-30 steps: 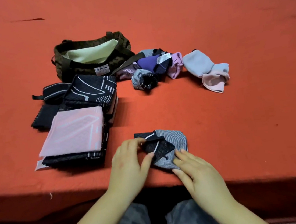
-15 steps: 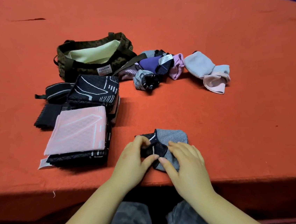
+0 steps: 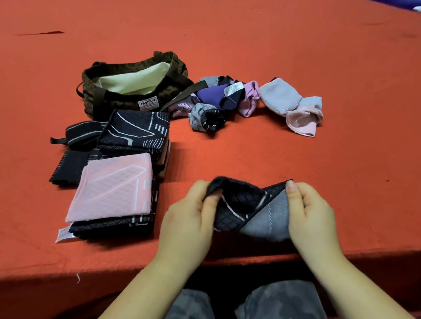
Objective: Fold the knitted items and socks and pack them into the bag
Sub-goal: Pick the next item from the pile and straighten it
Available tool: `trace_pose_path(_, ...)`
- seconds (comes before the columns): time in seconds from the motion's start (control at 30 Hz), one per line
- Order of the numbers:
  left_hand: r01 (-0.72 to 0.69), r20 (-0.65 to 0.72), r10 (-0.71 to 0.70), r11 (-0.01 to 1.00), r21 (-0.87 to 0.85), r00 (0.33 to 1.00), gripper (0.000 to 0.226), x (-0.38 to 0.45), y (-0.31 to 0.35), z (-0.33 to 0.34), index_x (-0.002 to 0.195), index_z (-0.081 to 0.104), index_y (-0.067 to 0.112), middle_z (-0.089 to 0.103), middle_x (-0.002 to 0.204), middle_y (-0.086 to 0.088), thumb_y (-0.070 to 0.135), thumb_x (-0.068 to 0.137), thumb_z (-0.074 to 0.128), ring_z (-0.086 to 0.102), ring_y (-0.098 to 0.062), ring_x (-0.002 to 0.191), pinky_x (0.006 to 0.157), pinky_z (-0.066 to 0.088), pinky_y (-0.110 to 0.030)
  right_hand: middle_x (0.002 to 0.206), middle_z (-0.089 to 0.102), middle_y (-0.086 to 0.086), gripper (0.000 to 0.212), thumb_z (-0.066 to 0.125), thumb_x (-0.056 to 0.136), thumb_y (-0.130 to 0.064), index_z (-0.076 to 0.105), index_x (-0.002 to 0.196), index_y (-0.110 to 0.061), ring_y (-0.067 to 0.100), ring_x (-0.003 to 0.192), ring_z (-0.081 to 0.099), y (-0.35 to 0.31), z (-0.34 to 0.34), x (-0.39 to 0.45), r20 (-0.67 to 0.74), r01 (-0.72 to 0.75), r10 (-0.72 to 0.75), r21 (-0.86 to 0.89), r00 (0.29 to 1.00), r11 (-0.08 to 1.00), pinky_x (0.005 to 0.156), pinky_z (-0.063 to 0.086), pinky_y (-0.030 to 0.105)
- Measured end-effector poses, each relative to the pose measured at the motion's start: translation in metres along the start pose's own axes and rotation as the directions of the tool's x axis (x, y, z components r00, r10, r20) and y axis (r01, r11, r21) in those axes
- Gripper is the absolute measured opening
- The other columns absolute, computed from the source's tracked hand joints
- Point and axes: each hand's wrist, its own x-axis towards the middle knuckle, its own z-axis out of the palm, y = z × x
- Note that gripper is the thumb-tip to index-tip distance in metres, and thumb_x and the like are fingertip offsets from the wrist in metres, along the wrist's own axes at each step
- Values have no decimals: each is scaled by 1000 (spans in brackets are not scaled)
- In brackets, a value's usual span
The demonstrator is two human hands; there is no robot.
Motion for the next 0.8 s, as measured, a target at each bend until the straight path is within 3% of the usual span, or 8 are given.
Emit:
trace_pose_path(0.07,56,-104,-66,995,-88,992,26,5,4,-5,85,52,25,57,64,0,46,88,38,55,-12,65,66,42,-35,59,53,4,42,39,98,-39,50,70,-10,20,58,47,4,-9,6,-13,-4,3,-40,1000,999,59,35,38)
trace_pose_path(0.23,95,-222,-145,971,-221,964,23,18,19,-16,80,55,19,58,71,3,32,91,40,49,5,67,64,37,-11,61,57,4,43,42,99,-32,55,69,-6,19,60,48,18,-23,22,-58,-51,49,-44,997,998,57,26,32)
trace_pose_path(0.37,81,-262,-142,970,-231,954,22,25,27,-28,81,56,18,60,76,4,29,93,41,48,6,69,66,36,-8,70,64,17,44,45,98,-32,61,70,-2,29,69,55,41,-38,44,-84,-166,166,12,982,986,67,41,38)
trace_pose_path(0.43,73,-270,-139,968,-239,953,23,27,31,-35,80,56,18,59,74,6,31,91,42,48,6,68,66,36,-10,72,68,13,47,45,89,-47,65,68,-9,34,75,62,50,-46,55,-106,-251,259,78,960,965,74,48,43)
trace_pose_path(0.5,71,-268,-137,968,-240,954,23,29,33,-39,79,56,17,57,71,8,30,92,43,47,6,66,65,36,-11,74,69,10,45,46,88,-49,65,68,-14,28,71,66,54,-52,65,-129,-313,333,158,934,937,73,53,42)
trace_pose_path(0.6,155,-184,-194,966,-207,963,24,32,29,-33,78,57,15,59,71,6,23,98,47,49,5,64,63,38,-13,73,64,8,35,44,99,-28,60,70,-17,9,55,63,49,-55,72,-114,-354,396,277,911,893,55,52,24)
trace_pose_path(0.7,308,-31,-312,947,-89,950,26,37,11,-8,76,54,12,61,75,-5,24,98,45,56,-20,75,63,32,-32,69,59,6,37,39,101,-25,58,71,-12,18,61,53,35,-45,65,-74,-240,244,56,967,969,56,36,28)
trace_pose_path(0.8,444,61,-446,895,45,893,19,41,-7,20,96,54,9,64,104,-17,24,99,43,57,-32,101,70,30,-31,85,62,10,30,40,100,-24,60,87,-6,26,80,53,30,-26,56,20,-209,210,-44,978,977,64,28,29)
